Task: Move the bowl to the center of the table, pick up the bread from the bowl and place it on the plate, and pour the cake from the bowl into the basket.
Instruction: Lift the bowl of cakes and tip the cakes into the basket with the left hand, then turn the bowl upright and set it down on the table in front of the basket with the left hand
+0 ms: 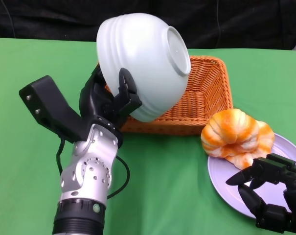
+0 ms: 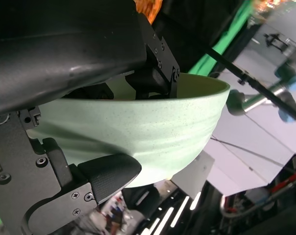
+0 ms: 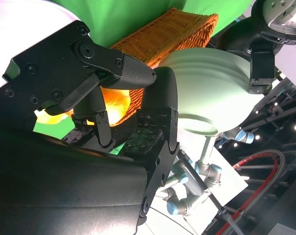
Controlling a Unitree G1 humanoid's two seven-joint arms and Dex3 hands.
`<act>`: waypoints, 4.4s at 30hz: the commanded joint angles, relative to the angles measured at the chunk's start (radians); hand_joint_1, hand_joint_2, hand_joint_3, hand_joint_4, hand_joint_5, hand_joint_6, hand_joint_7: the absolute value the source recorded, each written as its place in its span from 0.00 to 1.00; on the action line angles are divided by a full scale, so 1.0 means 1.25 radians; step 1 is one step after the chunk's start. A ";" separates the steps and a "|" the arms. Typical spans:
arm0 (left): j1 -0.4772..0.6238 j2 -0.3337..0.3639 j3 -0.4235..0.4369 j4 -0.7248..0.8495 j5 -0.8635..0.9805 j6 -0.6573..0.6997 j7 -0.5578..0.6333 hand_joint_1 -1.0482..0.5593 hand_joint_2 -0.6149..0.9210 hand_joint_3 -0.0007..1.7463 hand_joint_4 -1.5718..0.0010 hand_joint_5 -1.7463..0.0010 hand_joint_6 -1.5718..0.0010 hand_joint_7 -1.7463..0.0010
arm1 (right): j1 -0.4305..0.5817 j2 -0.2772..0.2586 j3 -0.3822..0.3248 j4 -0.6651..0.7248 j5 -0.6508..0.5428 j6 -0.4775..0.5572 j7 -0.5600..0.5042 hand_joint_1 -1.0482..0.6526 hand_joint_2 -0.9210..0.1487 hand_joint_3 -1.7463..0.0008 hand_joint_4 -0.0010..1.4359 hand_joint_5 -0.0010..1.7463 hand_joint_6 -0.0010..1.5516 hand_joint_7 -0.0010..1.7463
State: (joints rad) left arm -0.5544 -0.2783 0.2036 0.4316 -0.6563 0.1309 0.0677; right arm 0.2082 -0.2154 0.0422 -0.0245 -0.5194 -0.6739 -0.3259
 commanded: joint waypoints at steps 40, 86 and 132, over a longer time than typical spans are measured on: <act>-0.085 -0.009 0.037 0.034 -0.171 0.032 -0.304 0.46 0.59 1.00 0.28 0.00 0.42 0.00 | 0.004 0.000 -0.011 0.004 -0.005 0.004 -0.001 0.45 0.37 0.44 0.55 0.83 0.54 0.58; 0.308 0.409 -0.184 -0.294 0.725 -0.708 -0.261 0.63 0.50 1.00 0.31 0.00 0.43 0.01 | -0.012 -0.004 -0.018 0.028 0.028 -0.004 0.010 0.46 0.39 0.42 0.55 0.83 0.54 0.58; 0.227 0.718 -0.611 -0.080 1.592 -0.648 0.593 0.43 0.91 0.04 0.35 0.00 0.42 0.21 | -0.006 0.007 -0.025 0.010 0.027 -0.004 0.021 0.46 0.37 0.45 0.54 0.83 0.54 0.58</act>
State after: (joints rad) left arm -0.2693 0.5958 -0.5490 0.3335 1.3346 -0.6985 0.8050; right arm 0.1980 -0.2043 0.0186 0.0057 -0.4940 -0.6826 -0.3013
